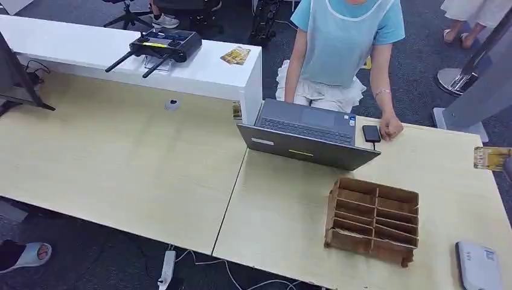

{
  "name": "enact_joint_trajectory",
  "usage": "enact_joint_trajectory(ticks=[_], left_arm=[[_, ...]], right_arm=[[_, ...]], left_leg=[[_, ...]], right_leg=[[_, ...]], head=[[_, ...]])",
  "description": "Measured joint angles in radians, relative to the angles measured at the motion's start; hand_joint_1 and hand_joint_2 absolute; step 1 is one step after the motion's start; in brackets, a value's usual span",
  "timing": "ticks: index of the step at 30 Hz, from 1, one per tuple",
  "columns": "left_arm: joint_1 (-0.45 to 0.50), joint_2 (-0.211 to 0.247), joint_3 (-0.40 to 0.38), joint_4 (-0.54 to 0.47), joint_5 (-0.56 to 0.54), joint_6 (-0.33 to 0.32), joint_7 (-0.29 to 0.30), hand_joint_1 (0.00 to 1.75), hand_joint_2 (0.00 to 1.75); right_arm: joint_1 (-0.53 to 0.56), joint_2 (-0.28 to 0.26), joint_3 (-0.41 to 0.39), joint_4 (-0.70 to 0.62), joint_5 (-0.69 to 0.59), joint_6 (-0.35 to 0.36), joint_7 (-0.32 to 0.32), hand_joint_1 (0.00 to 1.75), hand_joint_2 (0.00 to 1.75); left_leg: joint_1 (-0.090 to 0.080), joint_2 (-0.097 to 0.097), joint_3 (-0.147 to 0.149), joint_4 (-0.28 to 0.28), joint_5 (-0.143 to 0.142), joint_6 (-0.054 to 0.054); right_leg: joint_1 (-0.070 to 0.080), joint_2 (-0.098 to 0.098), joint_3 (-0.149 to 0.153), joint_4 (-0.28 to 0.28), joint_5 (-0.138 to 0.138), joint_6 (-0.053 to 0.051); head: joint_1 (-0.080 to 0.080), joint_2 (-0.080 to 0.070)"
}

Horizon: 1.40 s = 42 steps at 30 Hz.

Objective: Pass the card to the sensor for recognition and then transmit it.

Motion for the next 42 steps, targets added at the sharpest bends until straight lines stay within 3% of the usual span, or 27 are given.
enact_joint_trajectory(ticks=[4, 15, 23, 29, 42], left_arm=[[-0.001, -0.003, 0.000, 0.000, -0.007, 0.001, 0.000, 0.00, 0.00], [-0.003, -0.003, 0.000, 0.000, -0.016, 0.002, 0.016, 0.00, 0.00], [-0.003, -0.003, 0.000, 0.000, -0.019, 0.005, 0.042, 0.00, 0.00], [-0.003, -0.003, -0.001, 0.000, -0.028, 0.005, 0.041, 0.00, 0.00], [-0.003, -0.002, -0.027, 0.000, -0.055, -0.001, 0.041, 0.00, 0.00]], right_arm=[[-0.046, 0.018, 0.027, 0.007, 0.074, -0.012, 0.017, 1.75, 1.75], [-0.216, 0.137, 0.137, 0.050, 0.312, -0.109, 0.104, 1.75, 1.75], [-0.280, 0.202, 0.166, 0.075, 0.428, -0.111, 0.106, 1.75, 1.75], [-0.341, 0.272, 0.235, 0.110, 0.580, -0.138, 0.113, 1.75, 1.75], [-0.418, 0.404, 0.340, 0.195, 0.742, -0.185, 0.158, 1.75, 1.75]], left_leg=[[0.000, 0.001, -0.001, 0.000, 0.000, 0.000], [0.000, 0.001, 0.001, 0.000, 0.001, -0.001], [0.000, 0.001, 0.000, 0.000, 0.001, -0.001], [0.000, 0.001, 0.001, 0.000, 0.001, -0.002], [0.000, 0.001, 0.001, 0.000, 0.001, -0.002]], right_leg=[[0.000, 0.000, 0.000, 0.000, 0.000, 0.000], [0.000, 0.001, 0.000, 0.001, 0.000, 0.000], [0.000, 0.002, -0.001, 0.001, 0.000, 0.000], [0.000, 0.001, -0.001, 0.001, 0.000, 0.000], [0.001, 0.002, 0.000, 0.001, 0.000, 0.000]], head=[[0.000, 0.000], [0.000, 0.000], [0.000, 0.000], [0.000, 0.000], [0.000, 0.000]])
